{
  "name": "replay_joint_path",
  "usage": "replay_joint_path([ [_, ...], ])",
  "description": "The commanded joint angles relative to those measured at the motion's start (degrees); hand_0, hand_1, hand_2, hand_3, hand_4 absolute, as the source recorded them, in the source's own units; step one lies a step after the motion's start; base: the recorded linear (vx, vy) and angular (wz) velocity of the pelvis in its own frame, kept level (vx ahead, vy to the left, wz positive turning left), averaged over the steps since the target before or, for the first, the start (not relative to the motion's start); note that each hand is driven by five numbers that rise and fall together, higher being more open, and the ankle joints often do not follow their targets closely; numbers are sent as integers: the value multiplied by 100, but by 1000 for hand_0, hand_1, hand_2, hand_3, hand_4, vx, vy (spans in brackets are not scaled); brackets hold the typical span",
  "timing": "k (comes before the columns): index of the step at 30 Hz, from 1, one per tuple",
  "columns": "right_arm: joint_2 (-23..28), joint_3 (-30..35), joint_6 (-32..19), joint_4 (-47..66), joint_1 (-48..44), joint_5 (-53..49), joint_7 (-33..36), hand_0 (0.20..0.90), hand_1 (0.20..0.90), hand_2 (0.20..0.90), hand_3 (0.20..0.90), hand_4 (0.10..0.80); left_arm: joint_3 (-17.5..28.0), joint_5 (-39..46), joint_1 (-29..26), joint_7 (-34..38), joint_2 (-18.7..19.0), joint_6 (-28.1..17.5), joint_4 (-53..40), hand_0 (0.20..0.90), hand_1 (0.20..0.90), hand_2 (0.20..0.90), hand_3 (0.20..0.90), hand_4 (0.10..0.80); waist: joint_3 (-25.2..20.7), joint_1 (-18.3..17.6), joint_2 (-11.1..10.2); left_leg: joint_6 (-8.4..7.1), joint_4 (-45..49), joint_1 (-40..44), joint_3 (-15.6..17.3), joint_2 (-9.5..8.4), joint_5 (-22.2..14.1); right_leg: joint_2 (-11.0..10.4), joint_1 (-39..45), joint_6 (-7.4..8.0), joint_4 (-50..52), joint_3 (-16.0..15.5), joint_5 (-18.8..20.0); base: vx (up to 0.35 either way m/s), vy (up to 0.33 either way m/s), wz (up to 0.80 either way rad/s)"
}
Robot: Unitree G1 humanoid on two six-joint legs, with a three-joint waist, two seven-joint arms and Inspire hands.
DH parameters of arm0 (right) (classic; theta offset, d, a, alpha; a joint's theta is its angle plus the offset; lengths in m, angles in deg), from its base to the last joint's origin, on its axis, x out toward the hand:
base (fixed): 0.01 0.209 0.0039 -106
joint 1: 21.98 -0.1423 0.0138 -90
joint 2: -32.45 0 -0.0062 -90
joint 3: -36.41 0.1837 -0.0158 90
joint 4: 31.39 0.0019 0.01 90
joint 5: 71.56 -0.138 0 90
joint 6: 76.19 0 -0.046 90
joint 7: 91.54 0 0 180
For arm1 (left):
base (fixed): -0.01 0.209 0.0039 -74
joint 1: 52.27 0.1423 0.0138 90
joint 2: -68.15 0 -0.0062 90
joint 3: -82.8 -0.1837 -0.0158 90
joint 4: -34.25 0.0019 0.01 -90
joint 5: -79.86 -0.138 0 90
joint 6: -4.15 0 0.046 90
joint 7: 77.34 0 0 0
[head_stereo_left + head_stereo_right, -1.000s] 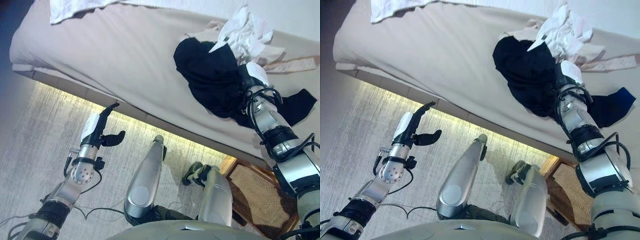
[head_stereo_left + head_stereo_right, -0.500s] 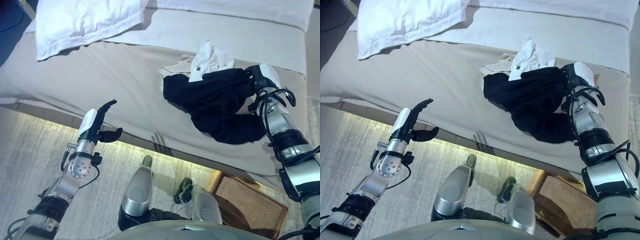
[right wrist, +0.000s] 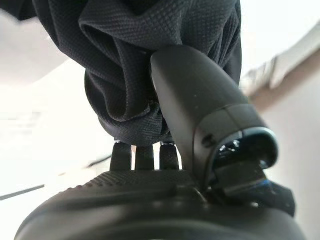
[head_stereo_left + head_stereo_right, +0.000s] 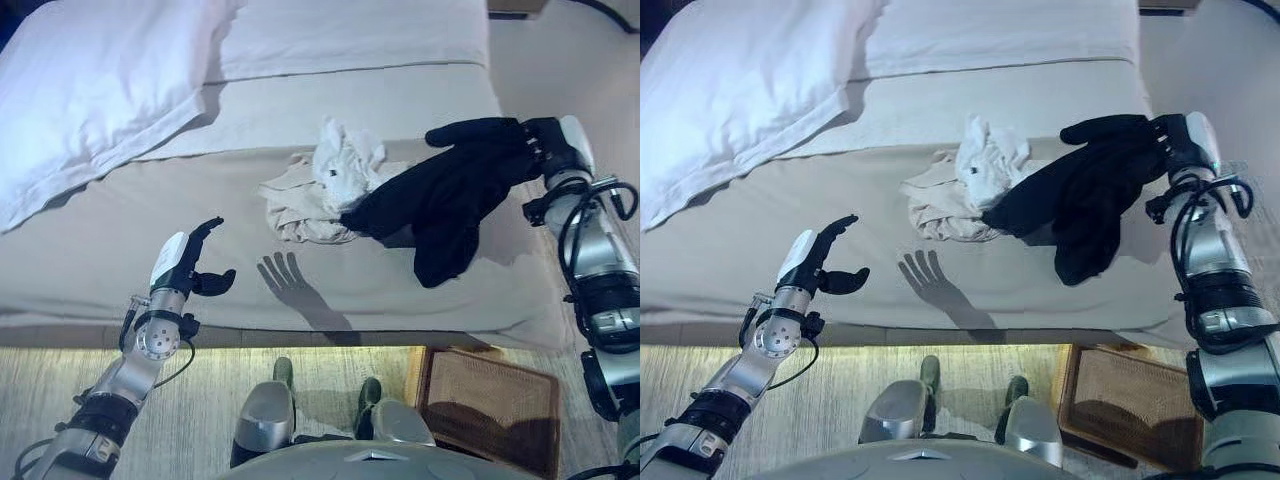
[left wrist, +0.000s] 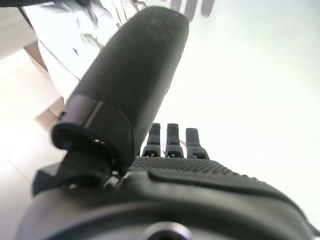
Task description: Pick up the clothes from the bed and place them into the basket
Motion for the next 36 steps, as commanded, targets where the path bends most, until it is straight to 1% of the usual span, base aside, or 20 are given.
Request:
replay_joint_path([
  [1,983,152,-646,330,-26,-102,595,300,300,300,200,100,-104,4,-164,127,87,-302,356,900,900,900,900,800,-1435,-196,-93,72,16,-180,179,-122,-312,408,-348,38,371,-53,-251,-41,6,-19],
  [2,1022,174,-657,369,-21,-119,608,300,300,300,200,100,-118,0,-191,142,97,-328,394,900,900,900,900,800,-1444,-222,-95,73,-18,-164,197,-120,-307,414,-355,46,360,-26,-240,-49,7,-24],
  [5,1352,474,-715,686,54,-240,662,300,300,300,200,100,-98,39,-297,190,103,-481,552,900,900,900,900,800,-1515,-432,-112,72,-203,-45,352,-94,-282,434,-375,110,221,141,-141,-23,22,-43],
  [9,1601,852,-751,940,244,-284,712,300,300,300,200,100,-87,-32,-374,216,89,-600,622,900,900,900,900,800,-1592,-656,-136,75,-305,36,499,-104,-301,471,-378,156,-42,360,28,-17,23,-41],
  [11,1868,1106,-717,1079,377,-343,742,300,300,300,200,100,-110,-74,-434,244,91,-643,674,900,900,900,900,800,-1647,-810,-172,86,-352,76,605,-116,-324,514,-385,192,-256,564,170,-31,9,-37],
  [13,1965,1209,-703,1122,442,-376,761,300,300,300,200,100,-110,-91,-455,242,88,-659,695,900,900,900,900,800,-1659,-854,-178,94,-367,83,645,-117,-330,535,-400,200,-293,639,203,-31,5,-38],
  [16,2181,1611,-626,1322,777,-388,783,300,300,300,200,100,-72,-130,-491,214,86,-763,843,900,900,900,900,800,-1686,-1080,-187,118,-360,90,736,-113,-359,607,-493,229,-297,876,253,-39,11,-36],
  [19,2229,1909,-607,1451,1105,-372,786,300,300,300,200,100,-91,-168,-533,220,78,-768,900,900,900,900,900,800,-1701,-1168,-190,138,-362,92,790,-111,-379,642,-554,243,-289,991,268,-23,14,-20],
  [22,2305,2419,-618,1576,1661,-419,773,300,300,300,200,100,-97,-205,-591,237,87,-773,1001,900,900,900,900,800,-1725,-1413,-174,163,-447,154,894,-99,-380,699,-613,292,-321,1179,332,-11,18,-30],
  [30,2224,3624,-1028,1718,2917,-719,959,300,300,300,200,100,-30,-187,-570,334,158,-799,1137,900,900,900,900,800,-1810,-1773,-120,185,-468,209,1155,-65,-416,764,-756,354,-278,1441,395,0,8,-26],
  [36,2131,4377,-1180,1837,3531,-977,1239,300,300,300,200,100,9,-196,-531,346,142,-875,1288,900,900,900,900,800,-1833,-1957,-81,186,-446,210,1274,-48,-441,836,-838,352,-222,1577,392,-16,-4,-21],
])
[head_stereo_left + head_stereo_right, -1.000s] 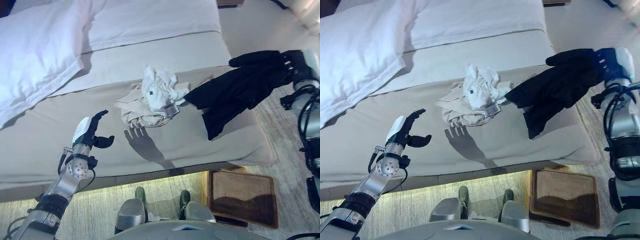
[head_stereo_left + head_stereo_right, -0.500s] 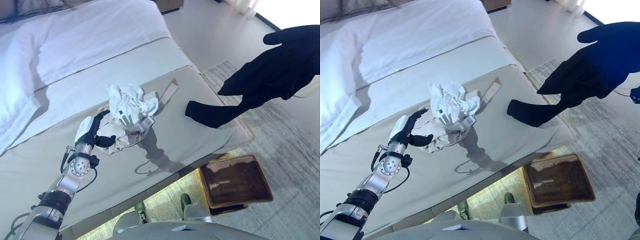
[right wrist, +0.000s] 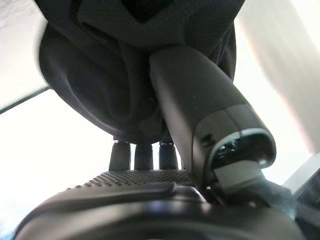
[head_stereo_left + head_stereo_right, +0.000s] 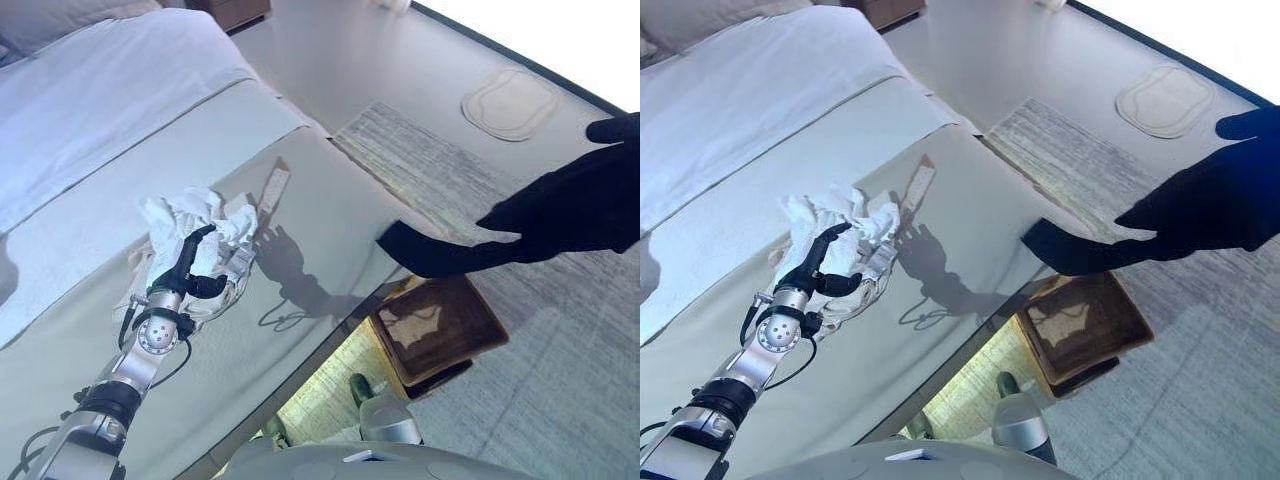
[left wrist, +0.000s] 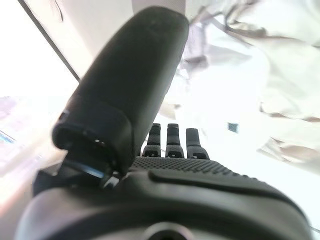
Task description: Pick up the clothes from the bed and place them into the basket
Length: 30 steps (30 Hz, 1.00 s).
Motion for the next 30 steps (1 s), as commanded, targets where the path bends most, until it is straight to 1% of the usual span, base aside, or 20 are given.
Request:
replay_joint_path([
  [1,759,868,-758,264,37,-272,764,300,300,300,200,100,107,-33,-93,306,252,-582,242,900,900,900,900,800,-1220,83,-27,55,422,-88,-168,-165,-983,606,-670,162,561,-104,-301,-21,0,-15],
  [4,617,1139,-788,381,310,-315,772,300,300,300,200,100,76,-4,-151,312,237,-564,270,900,900,900,900,800,-1227,14,2,46,435,-106,-143,-168,-987,626,-711,164,592,-55,-299,-30,8,-9],
  [7,494,1218,-828,401,428,-295,673,300,300,300,200,100,64,23,-219,289,240,-505,244,900,900,900,900,800,-1227,-28,28,42,451,-115,-128,-169,-996,632,-748,169,629,-34,-299,-29,5,-16],
  [10,418,1191,-844,358,467,-238,416,300,300,300,200,100,49,32,-264,251,250,-468,206,900,900,900,900,800,-1225,-33,36,40,467,-134,-117,-170,-995,625,-772,179,646,-46,-289,-24,-3,-5],
  [12,368,1111,-808,353,485,-180,258,300,300,300,200,100,52,28,-280,226,247,-452,183,900,900,900,900,800,-1224,-29,40,40,472,-144,-114,-171,-983,618,-780,181,645,-58,-278,-17,-6,-9],
  [15,259,763,-810,213,389,43,-172,300,300,300,200,100,67,-27,-302,173,214,-462,188,900,900,900,900,800,-1231,6,43,46,465,-158,-111,-183,-964,606,-792,181,626,-103,-247,-11,-9,-3],
  [18,188,498,-831,58,312,88,-461,300,300,300,200,100,78,-48,-298,146,194,-454,220,900,900,900,900,800,-1241,43,44,43,443,-163,-101,-181,-941,591,-788,186,606,-156,-235,-3,-9,1],
  [27,-81,136,-833,-109,225,129,-760,300,300,300,200,100,120,-91,-354,66,199,-357,223,900,900,900,900,800,-1195,102,41,39,423,-206,-126,-201,-893,578,-797,184,589,-243,-220,-20,-21,8],
  [30,-167,45,-847,-39,221,135,-721,300,300,300,200,100,130,-105,-356,50,212,-317,174,900,900,900,900,800,-1169,119,36,43,413,-212,-139,-205,-882,575,-791,183,575,-259,-211,-33,-21,4],
])
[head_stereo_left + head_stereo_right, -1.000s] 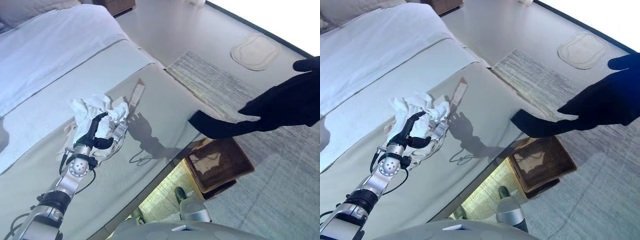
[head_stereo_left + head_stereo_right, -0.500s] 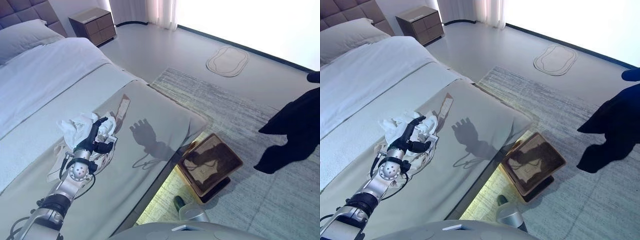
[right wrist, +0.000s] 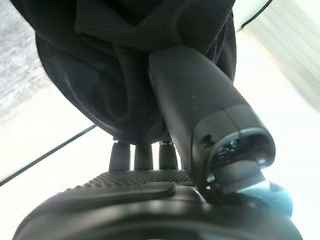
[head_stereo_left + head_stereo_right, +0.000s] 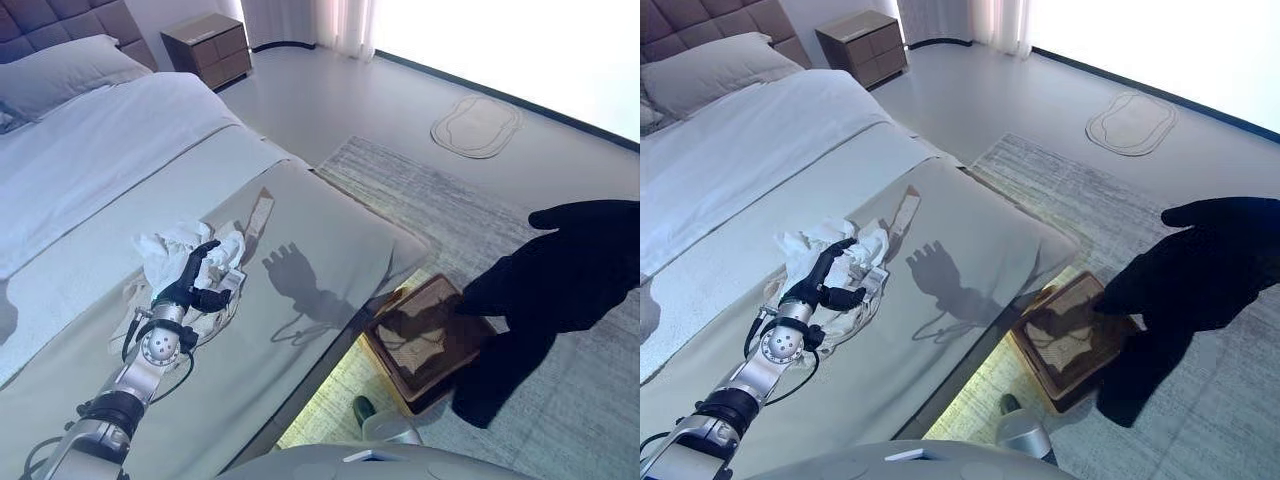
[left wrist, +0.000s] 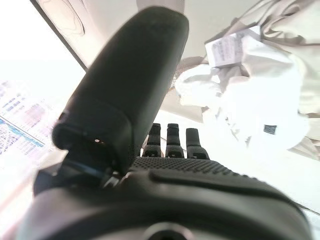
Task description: Pick up the clothes from the bed and place them into the basket
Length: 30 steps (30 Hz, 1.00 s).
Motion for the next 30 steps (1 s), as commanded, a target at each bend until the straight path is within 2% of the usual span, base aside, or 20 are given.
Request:
replay_joint_path([
  [1,477,468,-639,76,-814,27,424,300,300,300,200,100,177,-105,-515,192,358,-240,-72,900,900,900,900,800,-320,217,-219,306,415,95,-99,-287,-832,490,-420,70,515,-273,-129,-25,-15,5],
  [10,438,644,-828,656,-964,-341,831,300,300,300,200,100,183,-117,-506,220,323,-251,-94,900,900,900,900,800,-302,203,-201,301,378,110,-121,-305,-829,510,-410,74,502,-248,-131,-6,-3,1],
  [17,181,423,-497,604,-873,-184,90,300,300,300,200,100,250,-165,-497,216,205,-286,-42,900,900,900,900,800,-313,240,-210,291,390,73,-168,-328,-804,504,-429,81,504,-260,-121,0,0,0],
  [23,-255,-403,-353,-119,-972,-61,-466,300,300,300,200,100,172,-191,-557,225,149,-164,-147,900,900,900,900,800,-259,361,-250,300,410,78,-196,-321,-779,468,-378,50,466,-374,-99,1,-4,1],
  [30,-729,-1375,-134,-1153,-1349,-60,-681,300,300,300,200,100,-42,-206,-729,214,58,42,-261,900,900,900,900,800,-208,531,-240,289,384,146,-229,-324,-755,393,-274,36,416,-551,-76,16,-25,12],
])
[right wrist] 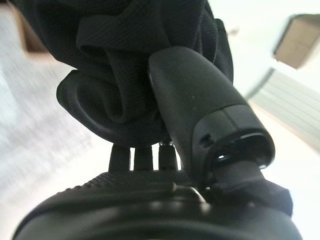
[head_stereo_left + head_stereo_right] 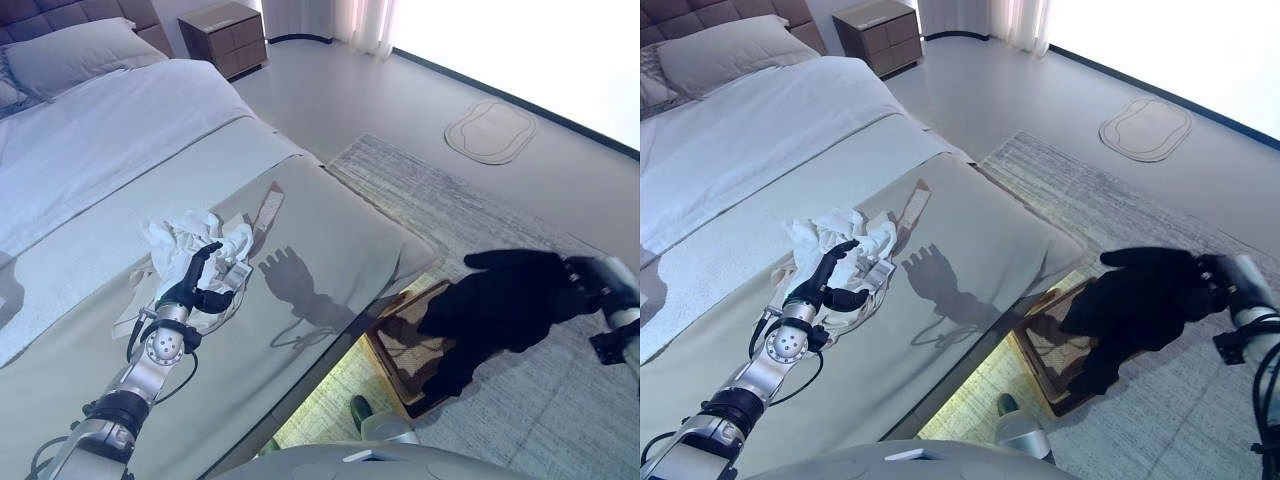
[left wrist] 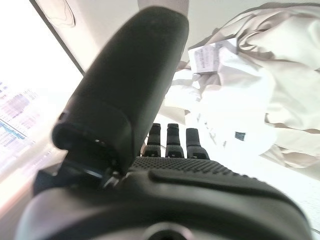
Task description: Pick up the clothes from the bed and place them into the basket
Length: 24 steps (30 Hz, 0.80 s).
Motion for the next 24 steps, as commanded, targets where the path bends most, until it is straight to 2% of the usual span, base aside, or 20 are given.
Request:
replay_joint_path([
  [1,200,179,-247,-216,-946,-60,147,300,300,300,200,100,-52,-188,-740,211,186,-68,-287,900,900,900,900,800,-286,352,-92,284,380,134,-50,-319,-754,412,-431,33,514,-369,-70,0,-21,12],
  [6,-23,-276,-214,-765,-1087,-41,88,300,300,300,200,100,-164,-153,-798,155,201,19,-379,900,900,900,900,800,-243,463,-83,276,353,141,-97,-338,-731,369,-388,35,477,-472,-49,0,-15,11],
  [7,-41,-352,-208,-876,-1124,11,-12,425,425,425,345,245,-177,-146,-796,145,202,19,-389,900,900,900,900,800,-235,482,-84,277,352,146,-105,-342,-731,360,-373,35,468,-489,-48,10,-12,11],
  [8,-57,-407,-253,-951,-1145,50,-64,900,900,900,900,800,-190,-140,-798,146,197,27,-396,900,900,900,900,800,-228,496,-84,277,354,146,-111,-343,-730,354,-364,36,464,-502,-47,10,-8,14],
  [14,-154,-688,-273,-1333,-1197,79,-238,900,900,900,900,800,-211,-124,-751,109,214,5,-420,900,900,900,900,800,-203,601,-105,277,314,172,-169,-349,-701,331,-307,39,437,-582,-45,12,-9,7],
  [24,-277,-643,-7,-1239,-1098,-160,-358,900,900,900,900,800,-97,-138,-645,130,252,7,-529,900,900,900,900,800,-106,680,-181,300,353,134,-291,-350,-693,339,-298,43,460,-586,-49,-2,-16,5],
])
